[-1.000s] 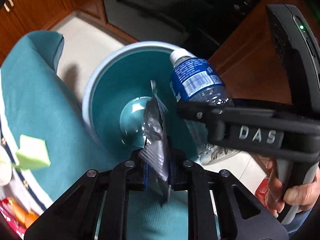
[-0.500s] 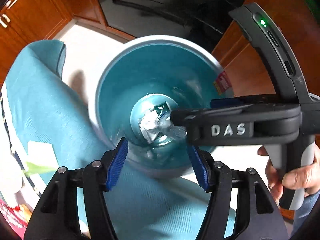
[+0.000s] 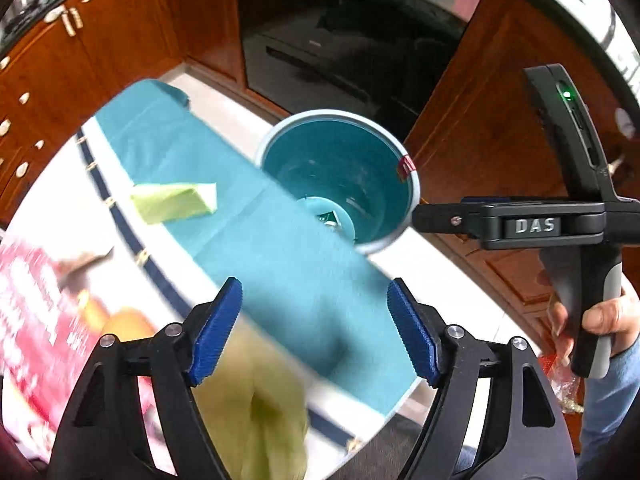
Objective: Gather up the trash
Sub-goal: 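Grasp the red chip bag with the left tool while the right tool grasps the corn husks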
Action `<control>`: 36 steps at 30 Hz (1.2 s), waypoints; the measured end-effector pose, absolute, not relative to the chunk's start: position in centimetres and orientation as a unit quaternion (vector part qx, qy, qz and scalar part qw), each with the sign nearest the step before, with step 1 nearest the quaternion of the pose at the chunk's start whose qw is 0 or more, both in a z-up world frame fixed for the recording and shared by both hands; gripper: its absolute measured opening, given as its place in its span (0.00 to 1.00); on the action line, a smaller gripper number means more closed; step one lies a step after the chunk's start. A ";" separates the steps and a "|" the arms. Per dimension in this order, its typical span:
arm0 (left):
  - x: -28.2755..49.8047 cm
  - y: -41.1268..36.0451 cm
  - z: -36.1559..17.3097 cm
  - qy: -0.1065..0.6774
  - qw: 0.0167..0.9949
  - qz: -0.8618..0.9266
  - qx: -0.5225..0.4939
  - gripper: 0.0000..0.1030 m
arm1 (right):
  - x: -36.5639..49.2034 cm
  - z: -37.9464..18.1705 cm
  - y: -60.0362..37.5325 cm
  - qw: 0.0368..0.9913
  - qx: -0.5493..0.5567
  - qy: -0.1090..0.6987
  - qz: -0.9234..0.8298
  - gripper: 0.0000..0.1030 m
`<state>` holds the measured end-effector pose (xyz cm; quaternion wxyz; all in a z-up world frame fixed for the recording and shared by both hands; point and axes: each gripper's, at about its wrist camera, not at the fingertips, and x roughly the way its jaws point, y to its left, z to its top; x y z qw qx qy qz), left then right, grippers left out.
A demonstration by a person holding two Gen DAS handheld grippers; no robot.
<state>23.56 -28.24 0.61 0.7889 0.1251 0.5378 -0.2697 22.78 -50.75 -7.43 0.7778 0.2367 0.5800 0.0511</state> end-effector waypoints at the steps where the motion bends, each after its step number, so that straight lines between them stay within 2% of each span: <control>1: 22.9 -27.3 1.0 0.534 0.792 -0.269 0.123 0.76 | 21.9 -6.7 -49.9 0.781 0.233 0.577 0.057 0.91; 6: 19.9 -22.1 2.4 0.515 0.810 -0.259 0.106 0.85 | 18.6 -5.0 -45.3 0.784 0.211 0.577 0.087 0.91; 10: 17.6 -17.5 3.3 0.493 0.831 -0.241 0.092 0.87 | 16.7 -4.8 -41.0 0.780 0.192 0.586 0.108 0.91; 14: 15.8 -13.0 3.4 0.477 0.848 -0.221 0.067 0.96 | 15.9 -5.4 -36.9 0.775 0.171 0.595 0.128 0.91; 25: 14.5 -5.9 2.1 0.463 0.871 -0.165 0.020 0.96 | 17.1 -7.9 -31.5 0.782 0.159 0.592 0.113 0.91; 36: 17.8 -3.6 1.6 0.478 0.865 -0.151 -0.004 0.96 | 20.0 -9.9 -29.7 0.787 0.155 0.590 0.098 0.91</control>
